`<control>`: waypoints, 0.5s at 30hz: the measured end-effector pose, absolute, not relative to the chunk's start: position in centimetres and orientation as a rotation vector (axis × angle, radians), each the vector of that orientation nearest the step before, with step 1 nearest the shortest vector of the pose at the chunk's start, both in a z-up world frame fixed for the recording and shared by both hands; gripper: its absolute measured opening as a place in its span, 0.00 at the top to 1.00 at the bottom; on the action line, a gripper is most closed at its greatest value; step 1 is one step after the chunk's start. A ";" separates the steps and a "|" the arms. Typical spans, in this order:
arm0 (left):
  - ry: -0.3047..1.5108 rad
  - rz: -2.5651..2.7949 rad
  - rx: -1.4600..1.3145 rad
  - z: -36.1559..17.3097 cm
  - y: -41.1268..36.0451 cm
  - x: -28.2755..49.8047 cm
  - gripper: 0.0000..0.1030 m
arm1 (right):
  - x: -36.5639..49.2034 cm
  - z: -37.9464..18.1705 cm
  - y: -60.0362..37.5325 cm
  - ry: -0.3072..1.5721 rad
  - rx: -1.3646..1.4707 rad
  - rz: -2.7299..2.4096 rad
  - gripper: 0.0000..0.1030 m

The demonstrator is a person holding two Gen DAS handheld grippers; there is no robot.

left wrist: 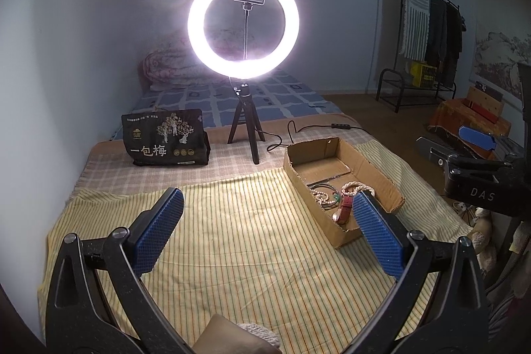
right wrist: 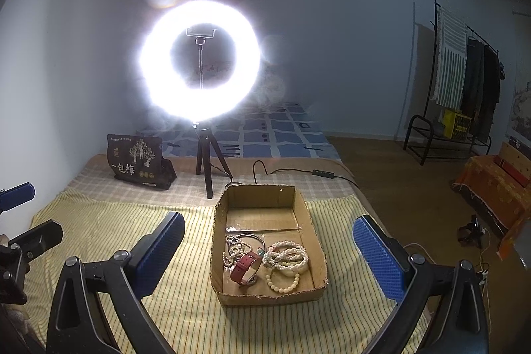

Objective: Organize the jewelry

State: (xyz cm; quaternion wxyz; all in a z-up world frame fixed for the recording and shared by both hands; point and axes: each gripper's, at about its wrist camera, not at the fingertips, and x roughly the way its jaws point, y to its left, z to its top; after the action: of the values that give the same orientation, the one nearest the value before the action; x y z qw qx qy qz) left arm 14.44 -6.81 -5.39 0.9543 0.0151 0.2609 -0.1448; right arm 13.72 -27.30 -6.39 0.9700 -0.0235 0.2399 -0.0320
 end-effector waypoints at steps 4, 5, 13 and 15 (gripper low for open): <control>0.530 -0.292 0.031 -5.4 -6.8 14.4 0.00 | 13.7 -6.4 -27.3 0.485 -0.049 -0.063 0.00; 0.529 -0.292 0.030 -5.4 -6.7 14.4 0.00 | 13.7 -6.4 -27.3 0.485 -0.050 -0.063 0.00; 0.530 -0.294 0.032 -5.3 -6.8 14.5 0.00 | 13.7 -6.5 -27.3 0.488 -0.047 -0.061 0.00; 0.529 -0.292 0.031 -5.4 -6.8 14.4 0.00 | 13.7 -6.5 -27.3 0.488 -0.047 -0.061 0.00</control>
State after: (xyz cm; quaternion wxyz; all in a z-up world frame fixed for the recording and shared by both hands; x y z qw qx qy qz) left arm 14.40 -6.81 -5.36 0.9546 0.0152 0.2603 -0.1438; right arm 13.66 -27.28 -6.49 0.9697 -0.0231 0.2414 -0.0302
